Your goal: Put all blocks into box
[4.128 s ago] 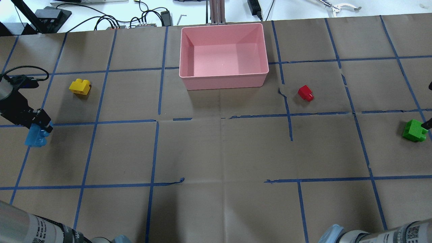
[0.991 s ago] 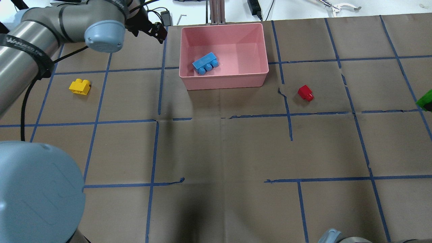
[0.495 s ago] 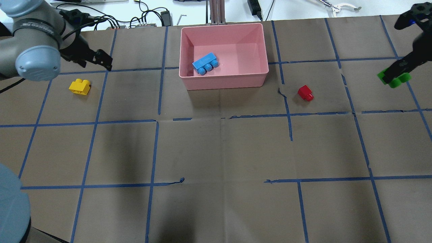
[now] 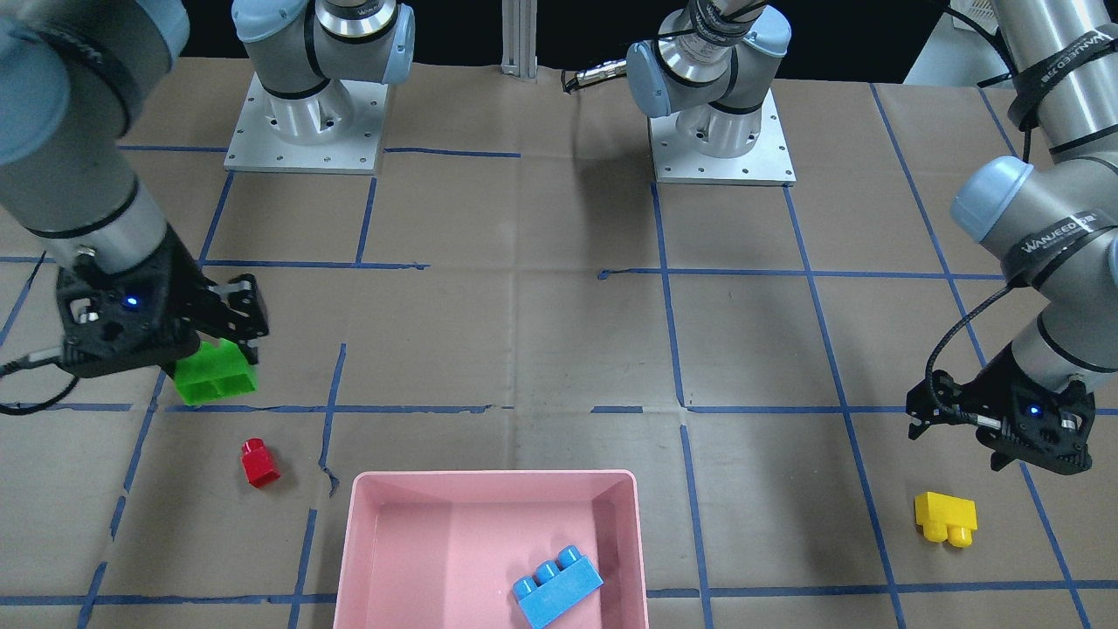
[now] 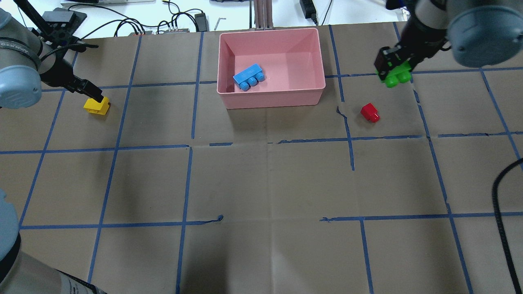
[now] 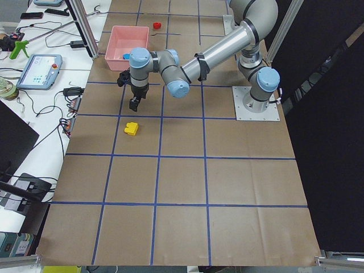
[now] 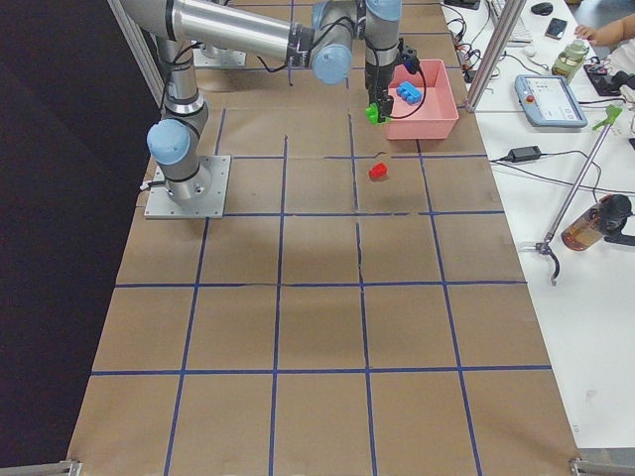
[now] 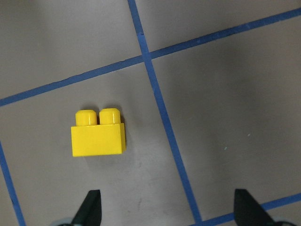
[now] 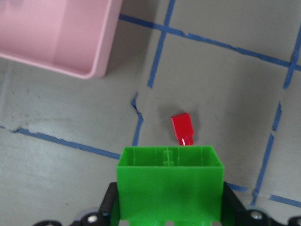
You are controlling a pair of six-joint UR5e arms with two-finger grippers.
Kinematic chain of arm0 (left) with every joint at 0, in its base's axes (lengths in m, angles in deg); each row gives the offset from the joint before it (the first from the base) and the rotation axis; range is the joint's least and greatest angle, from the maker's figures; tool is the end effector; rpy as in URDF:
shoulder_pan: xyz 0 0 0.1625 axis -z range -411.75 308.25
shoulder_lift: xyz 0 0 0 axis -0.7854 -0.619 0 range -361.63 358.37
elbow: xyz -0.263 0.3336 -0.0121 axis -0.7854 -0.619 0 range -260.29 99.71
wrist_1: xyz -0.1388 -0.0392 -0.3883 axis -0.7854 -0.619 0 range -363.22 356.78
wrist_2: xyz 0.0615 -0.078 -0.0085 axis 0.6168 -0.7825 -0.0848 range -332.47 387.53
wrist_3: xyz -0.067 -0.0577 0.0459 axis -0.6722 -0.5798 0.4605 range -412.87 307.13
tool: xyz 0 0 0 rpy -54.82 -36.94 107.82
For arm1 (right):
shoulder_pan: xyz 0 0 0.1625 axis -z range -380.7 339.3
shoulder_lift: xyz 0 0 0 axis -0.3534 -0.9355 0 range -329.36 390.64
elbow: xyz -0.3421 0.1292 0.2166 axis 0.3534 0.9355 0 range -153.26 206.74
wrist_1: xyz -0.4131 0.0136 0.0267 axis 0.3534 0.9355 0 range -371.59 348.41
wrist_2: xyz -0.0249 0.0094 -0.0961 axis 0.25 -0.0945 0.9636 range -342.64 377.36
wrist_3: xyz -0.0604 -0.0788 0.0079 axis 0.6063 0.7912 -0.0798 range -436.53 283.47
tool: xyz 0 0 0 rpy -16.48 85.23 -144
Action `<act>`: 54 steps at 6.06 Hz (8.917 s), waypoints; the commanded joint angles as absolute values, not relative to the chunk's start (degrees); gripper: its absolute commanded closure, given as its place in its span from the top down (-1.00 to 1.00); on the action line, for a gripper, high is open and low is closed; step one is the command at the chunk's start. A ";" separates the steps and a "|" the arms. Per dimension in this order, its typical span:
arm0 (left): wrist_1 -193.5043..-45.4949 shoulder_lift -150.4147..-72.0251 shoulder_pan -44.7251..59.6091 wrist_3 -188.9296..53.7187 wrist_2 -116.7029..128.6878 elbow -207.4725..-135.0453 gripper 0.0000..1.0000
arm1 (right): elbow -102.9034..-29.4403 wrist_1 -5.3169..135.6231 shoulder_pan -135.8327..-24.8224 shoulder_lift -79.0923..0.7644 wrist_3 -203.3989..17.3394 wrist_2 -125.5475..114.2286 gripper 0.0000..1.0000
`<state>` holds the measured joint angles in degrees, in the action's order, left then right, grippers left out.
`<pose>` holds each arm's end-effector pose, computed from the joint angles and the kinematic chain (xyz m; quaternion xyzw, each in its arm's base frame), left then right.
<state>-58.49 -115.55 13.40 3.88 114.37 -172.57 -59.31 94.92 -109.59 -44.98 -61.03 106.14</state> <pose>0.1418 -0.6368 0.2942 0.2759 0.9579 -0.0742 0.0278 0.1238 -0.6035 0.4148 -0.1256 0.9906 -0.0541 0.0029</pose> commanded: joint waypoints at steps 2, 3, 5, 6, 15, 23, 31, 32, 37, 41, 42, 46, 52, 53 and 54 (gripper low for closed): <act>-55.78 -123.06 12.50 33.49 113.93 -166.63 0.99 | -39.33 95.71 -121.13 -22.70 -77.37 103.69 -0.04; -56.47 -125.79 12.41 37.78 114.36 -164.34 0.99 | -38.31 99.38 -121.85 -19.23 -77.58 103.15 -0.04; -56.92 -127.31 12.06 42.55 115.15 -165.62 0.99 | -38.13 103.79 -121.77 -15.86 -77.58 103.06 0.30; -57.27 -127.57 11.27 44.05 116.11 -165.81 0.99 | -37.87 104.15 -121.68 -16.46 -77.58 102.88 0.99; -55.96 -131.52 11.44 45.56 115.77 -163.61 0.99 | -62.27 99.31 -100.33 -34.01 -47.00 103.14 0.98; -55.16 -132.06 11.44 43.11 113.92 -162.56 -1.00 | -71.79 118.13 -101.12 -29.12 -47.79 103.85 -0.41; -57.72 -128.85 47.96 32.04 115.59 -154.39 -1.00 | -48.41 91.15 -102.26 -34.66 -50.51 104.73 -0.61; -54.84 -130.89 48.87 31.07 115.24 -154.21 -0.70 | -48.41 91.24 -102.26 -34.57 -50.51 104.73 -0.61; -65.33 -120.92 42.06 29.92 116.64 -159.44 0.99 | -47.45 92.28 -105.57 -33.96 -56.80 104.64 -0.60; -67.45 -110.71 32.91 12.95 118.93 -168.09 0.99 | -29.64 92.38 -120.69 -17.65 -77.72 104.03 -0.60; -70.69 -109.31 32.28 2.95 120.24 -167.83 0.99 | -29.43 92.47 -121.50 -15.00 -77.76 103.94 -0.58; -87.13 -100.01 34.46 -25.61 121.05 -165.29 0.99 | -30.39 94.85 -121.42 -15.83 -77.58 104.81 0.99; -95.33 -95.59 41.23 -56.99 119.11 -161.59 0.99 | -43.15 80.95 -110.99 -33.29 -70.50 108.94 0.99; -95.42 -94.71 41.32 -56.66 119.19 -162.55 0.99 | -50.53 82.00 -109.31 -39.60 -70.55 108.94 0.99; -95.77 -94.53 40.71 -56.48 119.37 -162.73 0.99 | -56.18 82.53 -109.12 -45.32 -71.16 108.94 0.99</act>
<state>-95.52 -94.96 41.01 -56.48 119.22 -162.39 -50.14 81.94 -109.84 -39.52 -70.96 108.92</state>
